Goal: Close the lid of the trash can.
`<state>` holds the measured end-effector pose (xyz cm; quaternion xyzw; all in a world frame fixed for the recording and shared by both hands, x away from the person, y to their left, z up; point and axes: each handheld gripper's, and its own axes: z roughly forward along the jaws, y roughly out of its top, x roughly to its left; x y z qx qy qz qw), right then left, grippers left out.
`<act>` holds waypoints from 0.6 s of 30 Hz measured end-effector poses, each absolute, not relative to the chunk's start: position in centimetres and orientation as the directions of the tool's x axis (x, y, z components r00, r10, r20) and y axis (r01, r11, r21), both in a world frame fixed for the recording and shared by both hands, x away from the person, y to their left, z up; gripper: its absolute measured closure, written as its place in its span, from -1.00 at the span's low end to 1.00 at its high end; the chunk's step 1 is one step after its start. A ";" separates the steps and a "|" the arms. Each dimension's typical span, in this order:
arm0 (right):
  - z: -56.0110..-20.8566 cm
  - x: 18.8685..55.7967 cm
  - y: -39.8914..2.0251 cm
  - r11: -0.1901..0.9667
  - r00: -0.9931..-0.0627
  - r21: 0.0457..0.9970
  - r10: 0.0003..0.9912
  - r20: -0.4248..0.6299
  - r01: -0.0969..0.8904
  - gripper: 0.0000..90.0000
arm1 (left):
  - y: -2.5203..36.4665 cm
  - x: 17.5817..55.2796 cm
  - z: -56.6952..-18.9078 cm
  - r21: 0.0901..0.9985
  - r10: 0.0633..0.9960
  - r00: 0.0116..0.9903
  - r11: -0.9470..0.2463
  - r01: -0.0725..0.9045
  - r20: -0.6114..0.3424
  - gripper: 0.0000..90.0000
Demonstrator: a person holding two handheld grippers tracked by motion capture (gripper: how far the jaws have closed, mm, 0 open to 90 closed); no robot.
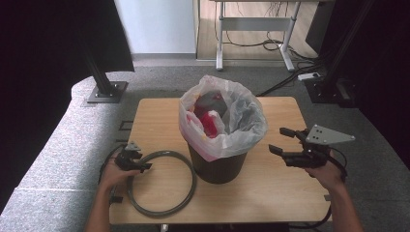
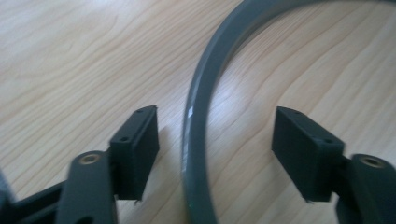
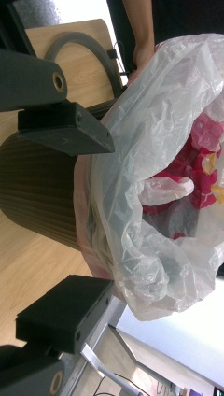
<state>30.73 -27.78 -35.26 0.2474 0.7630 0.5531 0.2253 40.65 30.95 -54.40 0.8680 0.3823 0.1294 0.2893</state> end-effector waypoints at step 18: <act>-35.6 30.6 -28.0 0.260 -0.773 0.956 0.631 -0.063 0.134 -0.37 | 31.9 40.1 -54.4 0.583 0.758 0.651 -0.541 0.607 0.025 0.75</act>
